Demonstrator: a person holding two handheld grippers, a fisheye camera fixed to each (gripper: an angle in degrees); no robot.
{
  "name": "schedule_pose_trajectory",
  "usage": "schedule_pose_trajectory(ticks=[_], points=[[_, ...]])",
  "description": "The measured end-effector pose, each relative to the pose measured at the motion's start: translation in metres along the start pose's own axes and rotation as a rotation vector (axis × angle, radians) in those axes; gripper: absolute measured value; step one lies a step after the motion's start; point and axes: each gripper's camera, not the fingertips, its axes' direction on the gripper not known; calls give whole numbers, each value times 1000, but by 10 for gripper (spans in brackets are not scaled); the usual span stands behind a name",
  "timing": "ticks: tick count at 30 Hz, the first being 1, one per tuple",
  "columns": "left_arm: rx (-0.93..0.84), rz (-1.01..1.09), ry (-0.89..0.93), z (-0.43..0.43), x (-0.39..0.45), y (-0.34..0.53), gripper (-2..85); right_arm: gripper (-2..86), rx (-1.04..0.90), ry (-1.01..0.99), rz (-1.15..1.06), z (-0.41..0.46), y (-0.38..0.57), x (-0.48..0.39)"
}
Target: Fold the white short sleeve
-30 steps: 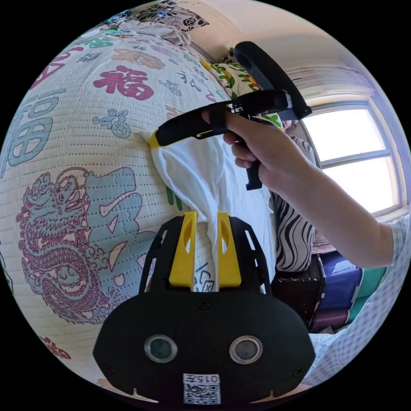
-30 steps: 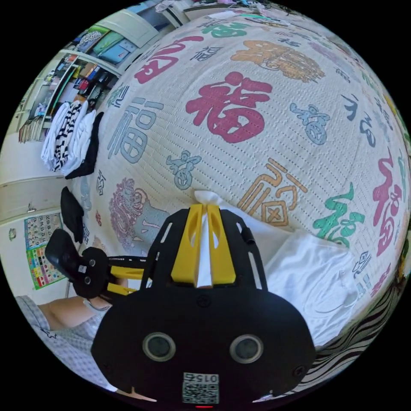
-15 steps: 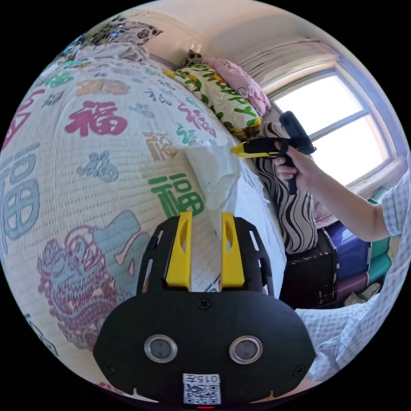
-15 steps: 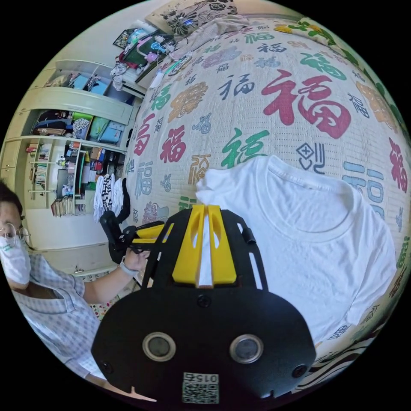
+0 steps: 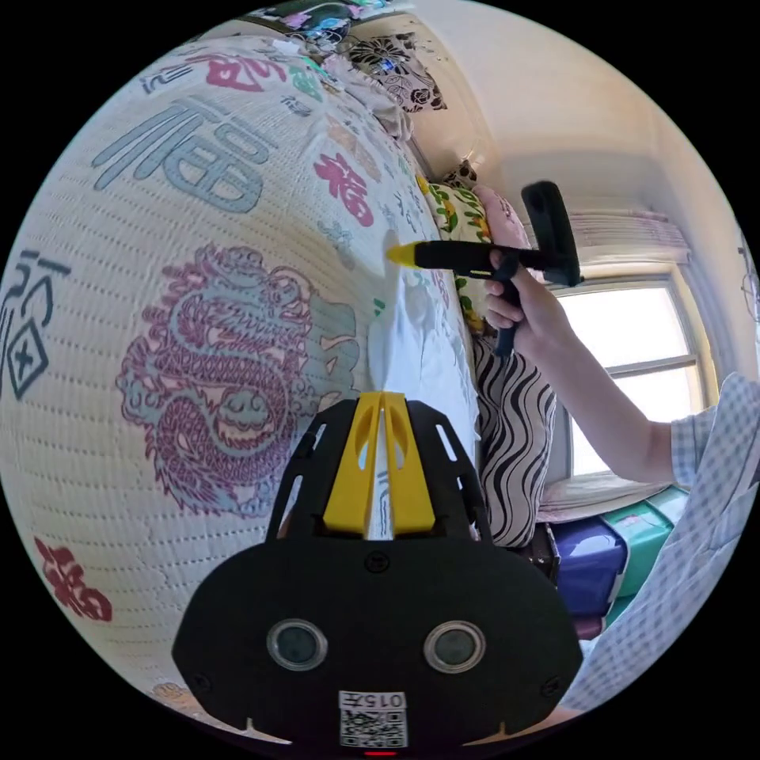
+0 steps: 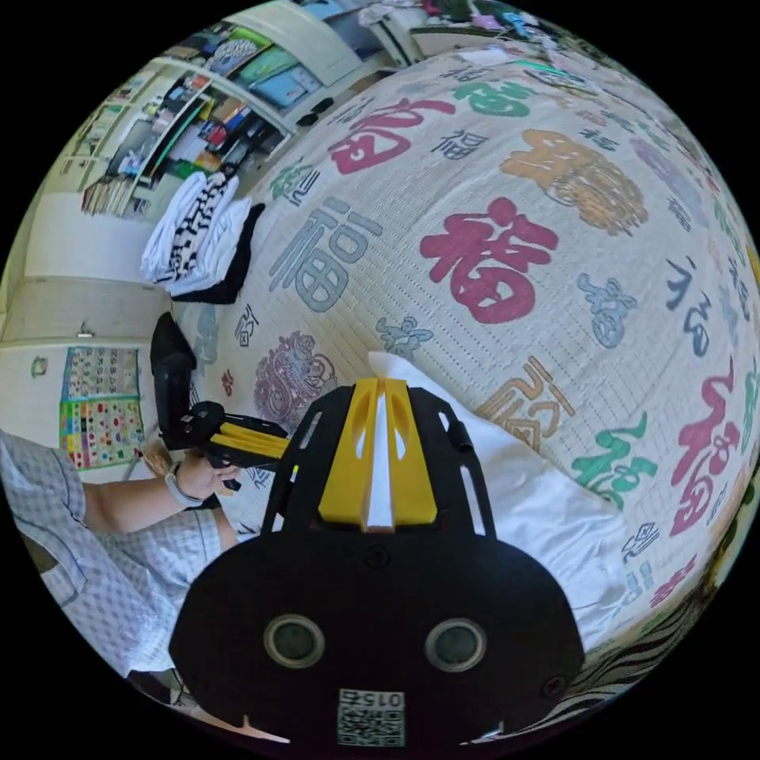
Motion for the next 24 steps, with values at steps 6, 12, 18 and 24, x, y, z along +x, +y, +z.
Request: schedule_pose_trajectory(ticks=[6,12,18,24], points=[[20,36,-94,-20,9,25,-9,18,-140,64,-113,43,-4,-26],[29,-2,-121,-22,-1,44,-9,59,-255,346,-246,56,17,-48],[0,26,-168,-12,-5,60,-5,73,10,130,-119,-10,80,-40],[-56,70,-227,-21,7,108,28,76,271,105,151,-51,257,-14]])
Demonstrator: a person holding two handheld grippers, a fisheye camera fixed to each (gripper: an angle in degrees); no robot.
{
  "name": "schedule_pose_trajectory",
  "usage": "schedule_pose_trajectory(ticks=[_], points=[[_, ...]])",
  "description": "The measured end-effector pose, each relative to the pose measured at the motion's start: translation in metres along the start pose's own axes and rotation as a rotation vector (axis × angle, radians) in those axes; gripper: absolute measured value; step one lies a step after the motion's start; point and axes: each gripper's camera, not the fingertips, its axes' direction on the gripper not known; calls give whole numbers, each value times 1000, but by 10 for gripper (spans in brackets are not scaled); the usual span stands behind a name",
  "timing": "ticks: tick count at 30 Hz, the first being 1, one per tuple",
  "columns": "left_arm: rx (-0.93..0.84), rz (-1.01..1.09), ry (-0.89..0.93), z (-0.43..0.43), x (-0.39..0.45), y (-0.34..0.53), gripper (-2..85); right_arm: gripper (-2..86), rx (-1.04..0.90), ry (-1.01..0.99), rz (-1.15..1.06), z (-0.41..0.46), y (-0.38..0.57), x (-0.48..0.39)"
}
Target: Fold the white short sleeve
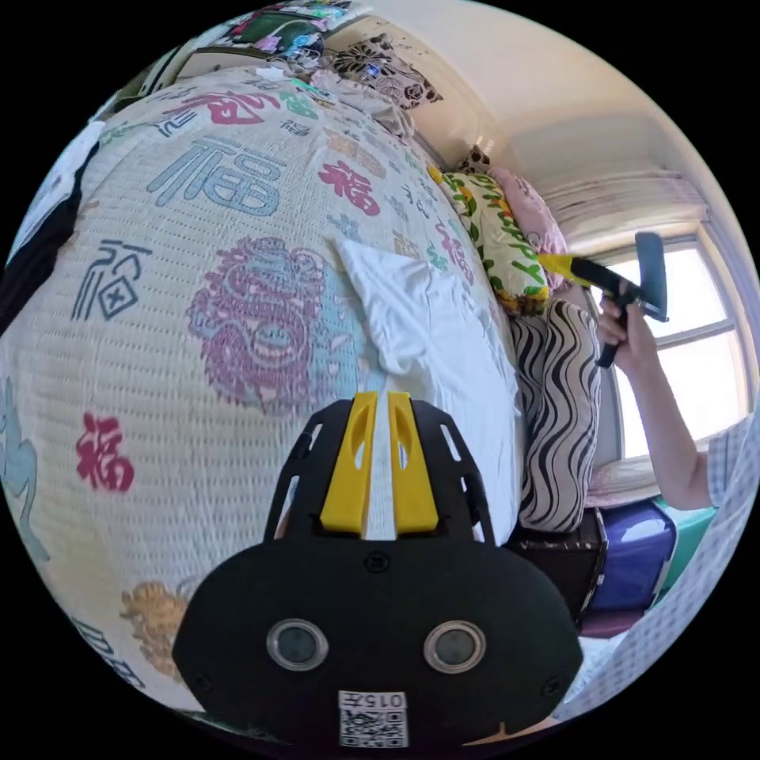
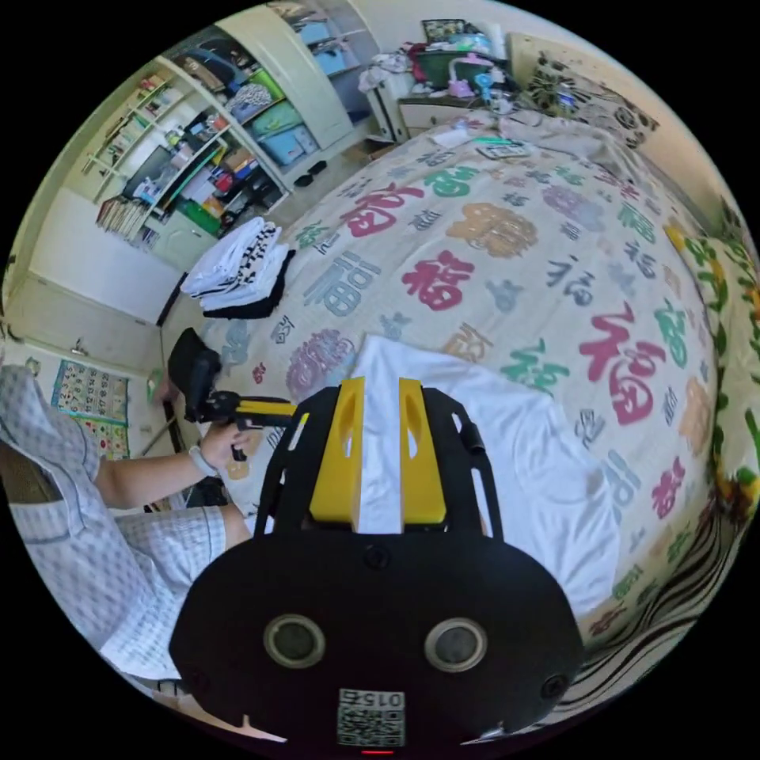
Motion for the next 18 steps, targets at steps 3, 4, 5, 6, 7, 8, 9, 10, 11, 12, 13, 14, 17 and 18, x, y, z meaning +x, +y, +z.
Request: schedule_pose_trajectory(ticks=[3,4,5,6,7,8,9,10,11,12,13,14,17,18], points=[[-168,22,-21,11,8,43,57,93,-151,48,250,1,118,40],[-247,14,-34,20,10,62,65,96,-193,11,335,3,171,52],[-285,5,-38,25,11,72,68,98,-212,4,384,3,197,57],[-359,-13,-42,36,14,90,75,103,-259,4,488,4,249,65],[-424,-32,-58,48,17,107,80,107,-305,2,580,4,297,70],[-451,-38,-71,55,19,115,82,109,-326,-2,625,4,319,73],[-490,-36,-107,68,24,129,84,110,-351,-10,704,3,360,77],[-517,-41,-148,82,27,140,85,111,-362,-15,776,3,395,81],[-520,-50,-164,89,28,145,86,111,-365,-22,805,3,410,84],[-476,-76,-199,98,31,152,87,111,-374,-42,847,5,437,89],[-445,-120,-233,107,32,156,88,111,-400,-55,865,9,459,94],[-435,-141,-244,111,32,158,89,111,-410,-66,862,11,467,97],[-396,-174,-297,133,39,166,95,110,-408,-162,821,17,496,107],[-404,-164,-324,144,43,168,97,110,-404,-177,803,16,504,109]])
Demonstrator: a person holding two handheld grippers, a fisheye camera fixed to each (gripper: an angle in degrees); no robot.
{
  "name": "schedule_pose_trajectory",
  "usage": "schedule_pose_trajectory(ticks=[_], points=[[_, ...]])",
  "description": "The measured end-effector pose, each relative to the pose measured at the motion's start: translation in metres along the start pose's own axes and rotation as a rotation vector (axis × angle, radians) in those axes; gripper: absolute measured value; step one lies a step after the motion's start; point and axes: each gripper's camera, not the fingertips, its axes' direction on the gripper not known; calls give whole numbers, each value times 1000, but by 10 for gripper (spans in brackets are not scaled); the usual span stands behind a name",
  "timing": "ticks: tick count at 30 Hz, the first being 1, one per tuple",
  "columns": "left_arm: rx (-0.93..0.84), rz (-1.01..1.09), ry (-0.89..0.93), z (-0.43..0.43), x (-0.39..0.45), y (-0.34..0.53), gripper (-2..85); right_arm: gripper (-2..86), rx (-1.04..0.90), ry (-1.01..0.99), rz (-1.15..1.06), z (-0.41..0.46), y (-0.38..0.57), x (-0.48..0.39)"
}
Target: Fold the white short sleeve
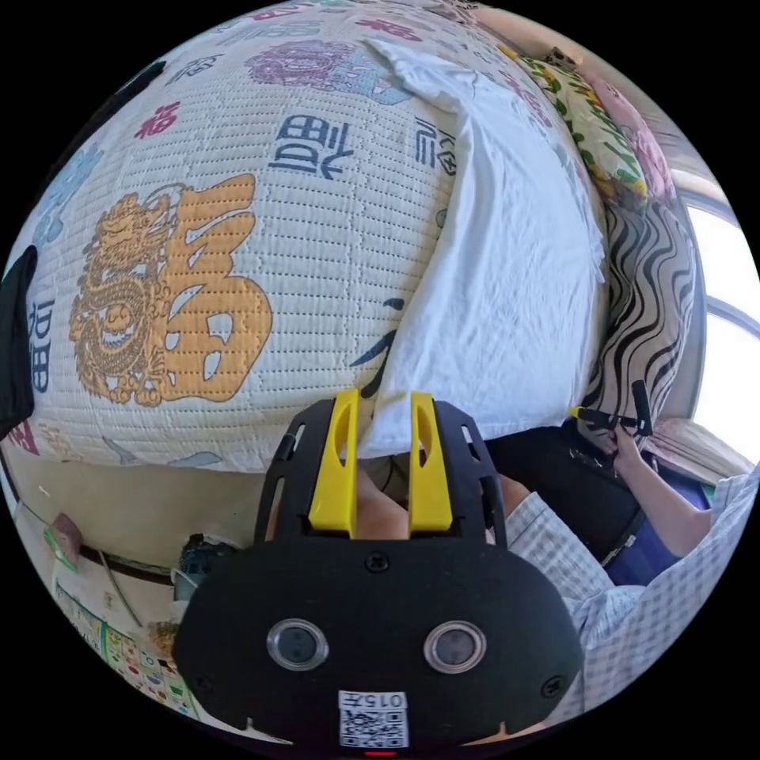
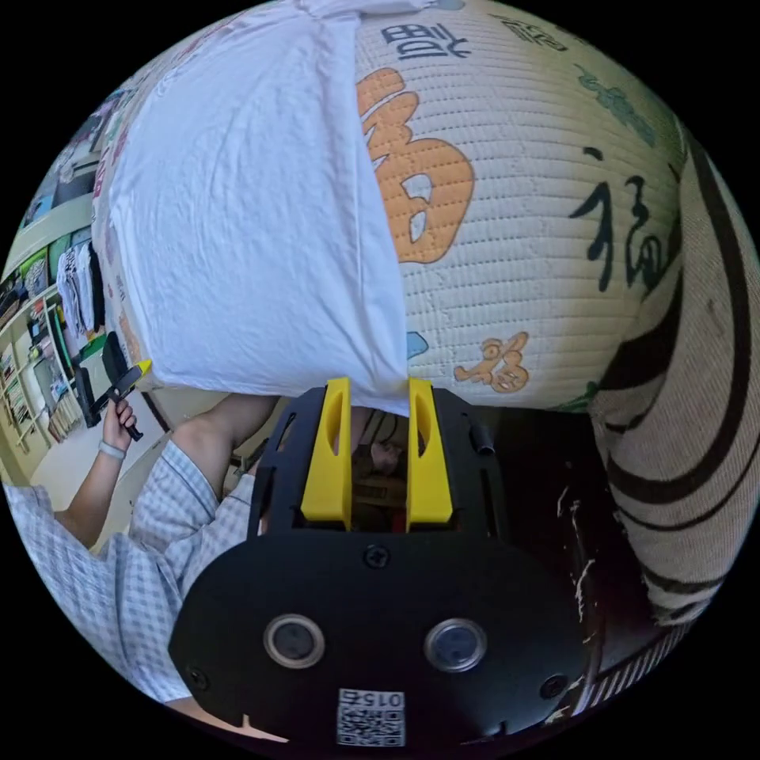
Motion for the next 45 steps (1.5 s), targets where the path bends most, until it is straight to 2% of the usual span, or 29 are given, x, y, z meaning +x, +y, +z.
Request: schedule_pose_trajectory(ticks=[4,8,12,14,16,22,27,32,35,39,45], points=[[0,-17,-152,40,25,-11,99,110,-16,97,-29,-1,18,16],[-3,-18,-229,72,40,-22,98,110,-30,97,-18,-8,36,36],[17,-14,-183,100,42,-31,85,94,-3,52,-36,-21,67,64],[20,-9,-148,111,40,-35,58,42,9,51,-46,-28,83,76],[-23,22,-26,129,34,-42,12,16,4,-30,-73,-35,106,93],[-43,3,116,176,25,-65,-3,-1,57,-91,-12,-53,152,130],[-120,22,126,213,27,-83,0,-4,8,23,13,-67,186,145],[-243,-25,-41,231,26,-98,-2,-5,16,109,159,-94,239,162],[-189,69,-84,229,53,-126,-1,-5,153,101,199,-124,265,158],[-30,297,-157,237,134,-193,5,-4,382,47,157,-166,276,142],[142,638,-39,295,297,-305,19,2,545,17,8,-211,260,132]])
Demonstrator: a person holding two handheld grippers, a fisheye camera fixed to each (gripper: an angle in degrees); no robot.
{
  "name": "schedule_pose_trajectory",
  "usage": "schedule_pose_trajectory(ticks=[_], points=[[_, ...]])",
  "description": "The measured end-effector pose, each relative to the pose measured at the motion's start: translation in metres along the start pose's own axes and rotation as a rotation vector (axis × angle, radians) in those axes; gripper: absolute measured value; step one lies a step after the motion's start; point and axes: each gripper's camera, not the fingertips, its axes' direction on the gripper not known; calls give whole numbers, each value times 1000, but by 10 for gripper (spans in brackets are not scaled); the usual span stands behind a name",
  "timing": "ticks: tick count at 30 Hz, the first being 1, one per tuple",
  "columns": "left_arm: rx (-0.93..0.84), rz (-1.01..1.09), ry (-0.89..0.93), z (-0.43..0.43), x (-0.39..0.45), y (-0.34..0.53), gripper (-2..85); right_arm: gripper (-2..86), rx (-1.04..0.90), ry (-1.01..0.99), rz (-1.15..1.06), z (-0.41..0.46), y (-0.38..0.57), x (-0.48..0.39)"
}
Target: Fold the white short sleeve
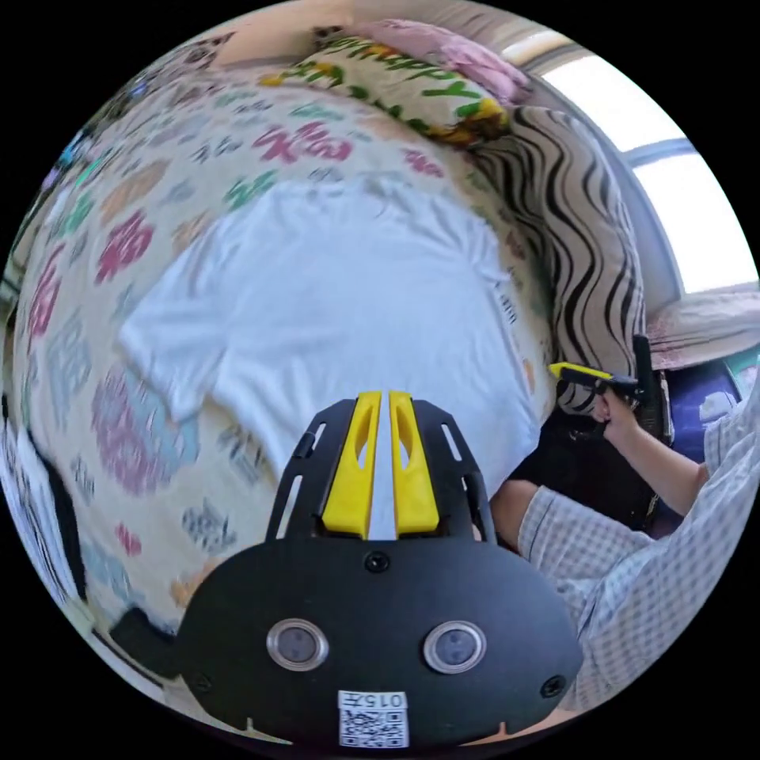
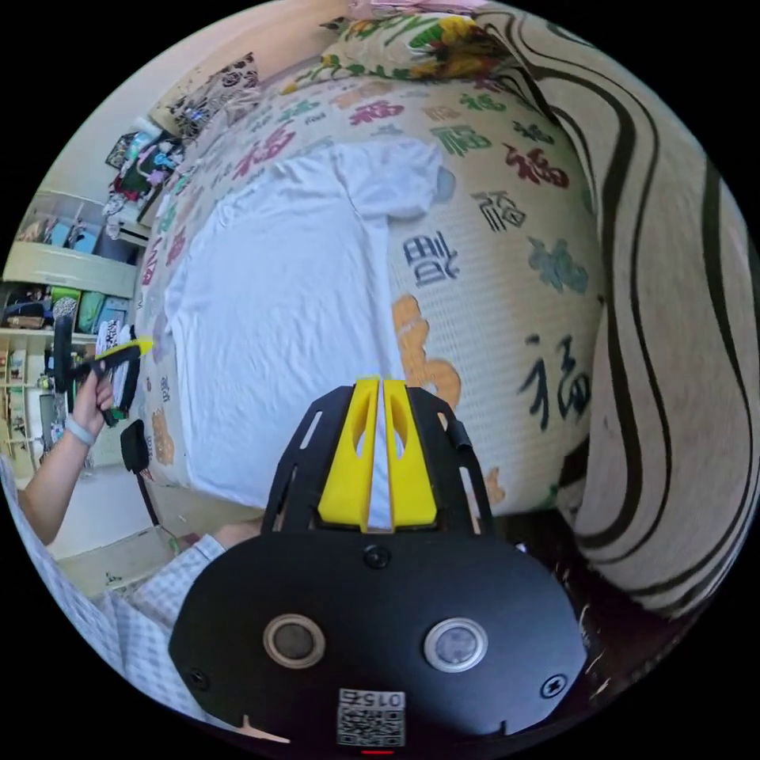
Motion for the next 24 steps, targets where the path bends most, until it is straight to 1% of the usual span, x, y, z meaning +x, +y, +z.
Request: schedule_pose_trajectory(ticks=[3,4,5,7,10,11,13,16,18,20,22,24], points=[[40,104,19,50,43,-90,36,9,75,54,-51,-19,-23,6],[49,138,33,70,60,-124,46,14,100,42,-48,-27,-33,12],[49,155,40,81,69,-141,50,16,108,27,-46,-30,-38,15],[10,194,52,124,98,-203,64,32,131,-51,-26,-41,-55,29],[-71,224,46,181,125,-267,70,46,125,-95,-4,-48,-72,44],[-92,229,39,193,129,-277,70,47,122,-101,-1,-49,-75,47],[-191,226,17,240,142,-311,72,50,94,-121,26,-50,-83,58],[-255,220,-61,289,150,-340,70,53,59,-140,24,-53,-90,66],[-292,200,-56,313,149,-353,61,53,66,-154,27,-59,-91,68],[-310,178,-55,330,147,-362,38,53,68,-172,26,-64,-91,69],[-292,174,-72,344,145,-373,5,49,58,-211,36,-68,-92,69],[-284,173,-58,352,142,-380,-3,36,52,-244,44,-70,-95,70]])
